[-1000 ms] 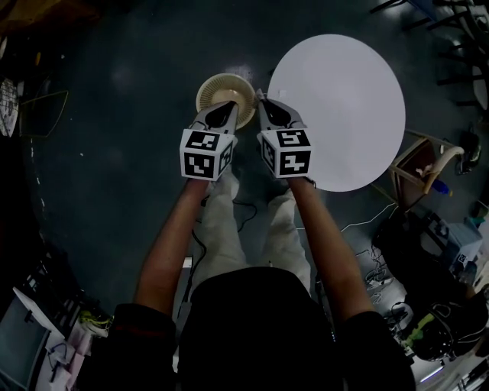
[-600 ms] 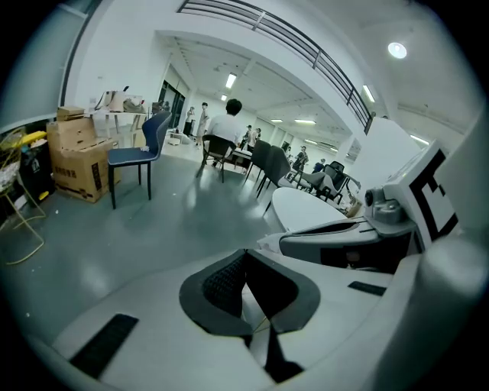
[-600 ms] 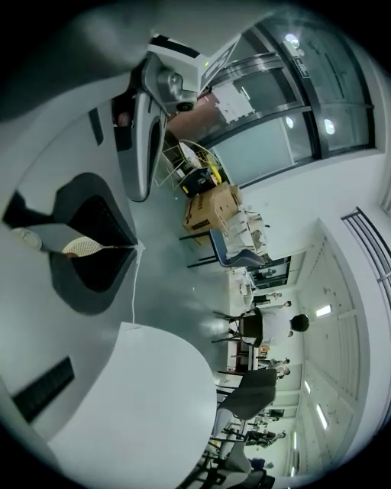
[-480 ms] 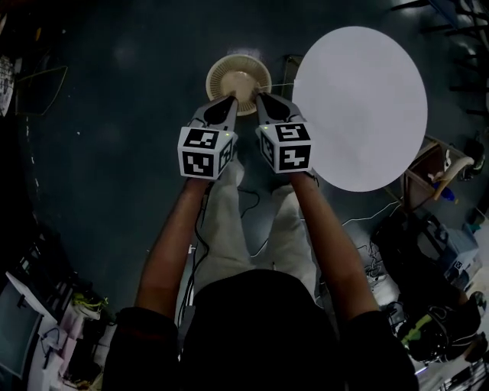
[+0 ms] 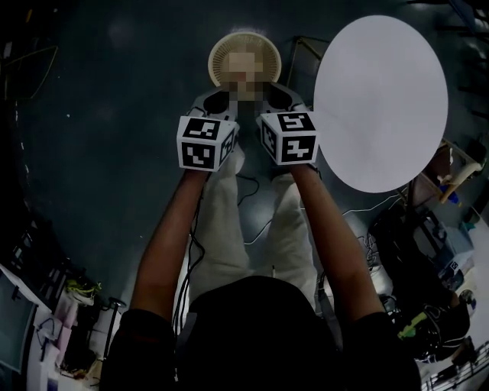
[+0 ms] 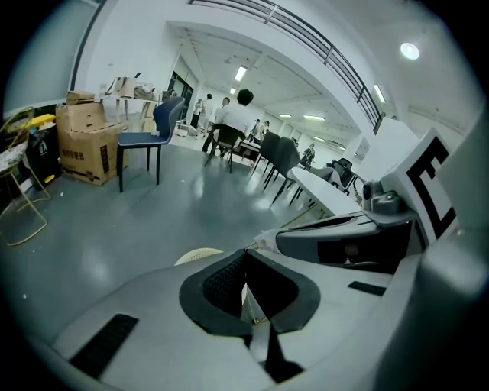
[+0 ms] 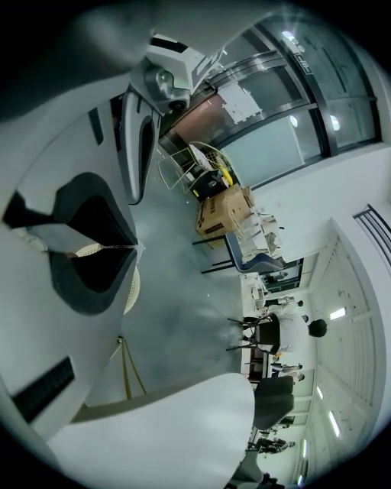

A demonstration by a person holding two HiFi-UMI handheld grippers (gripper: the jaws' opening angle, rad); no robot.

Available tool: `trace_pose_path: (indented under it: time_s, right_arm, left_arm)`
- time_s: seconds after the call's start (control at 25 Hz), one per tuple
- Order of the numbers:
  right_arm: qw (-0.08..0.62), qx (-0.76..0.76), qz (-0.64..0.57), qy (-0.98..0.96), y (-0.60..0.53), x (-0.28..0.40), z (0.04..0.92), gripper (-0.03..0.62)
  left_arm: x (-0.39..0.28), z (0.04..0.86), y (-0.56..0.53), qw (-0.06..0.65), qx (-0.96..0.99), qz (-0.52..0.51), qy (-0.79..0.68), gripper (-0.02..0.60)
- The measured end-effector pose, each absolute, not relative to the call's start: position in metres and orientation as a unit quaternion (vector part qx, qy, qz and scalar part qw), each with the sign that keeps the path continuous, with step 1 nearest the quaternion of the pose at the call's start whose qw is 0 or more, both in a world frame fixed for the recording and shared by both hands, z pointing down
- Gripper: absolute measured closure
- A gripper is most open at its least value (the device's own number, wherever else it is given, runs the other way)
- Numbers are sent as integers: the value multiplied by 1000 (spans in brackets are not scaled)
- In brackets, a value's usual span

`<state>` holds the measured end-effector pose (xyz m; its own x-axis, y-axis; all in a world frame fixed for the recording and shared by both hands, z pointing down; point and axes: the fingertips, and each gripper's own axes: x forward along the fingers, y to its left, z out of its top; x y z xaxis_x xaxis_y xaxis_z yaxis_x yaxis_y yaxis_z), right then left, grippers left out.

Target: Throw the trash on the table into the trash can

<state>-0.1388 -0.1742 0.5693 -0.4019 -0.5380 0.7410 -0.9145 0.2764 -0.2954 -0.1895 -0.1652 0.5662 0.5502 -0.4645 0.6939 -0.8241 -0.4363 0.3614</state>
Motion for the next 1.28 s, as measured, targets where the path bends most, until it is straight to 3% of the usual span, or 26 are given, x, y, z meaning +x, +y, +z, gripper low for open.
trace_pose_path:
  time_s: [1.28]
  right_arm:
    - [299,483,388,-726,-181,-142,782,568]
  left_arm:
    - [-203,764,-160,379,790,318,-362,566]
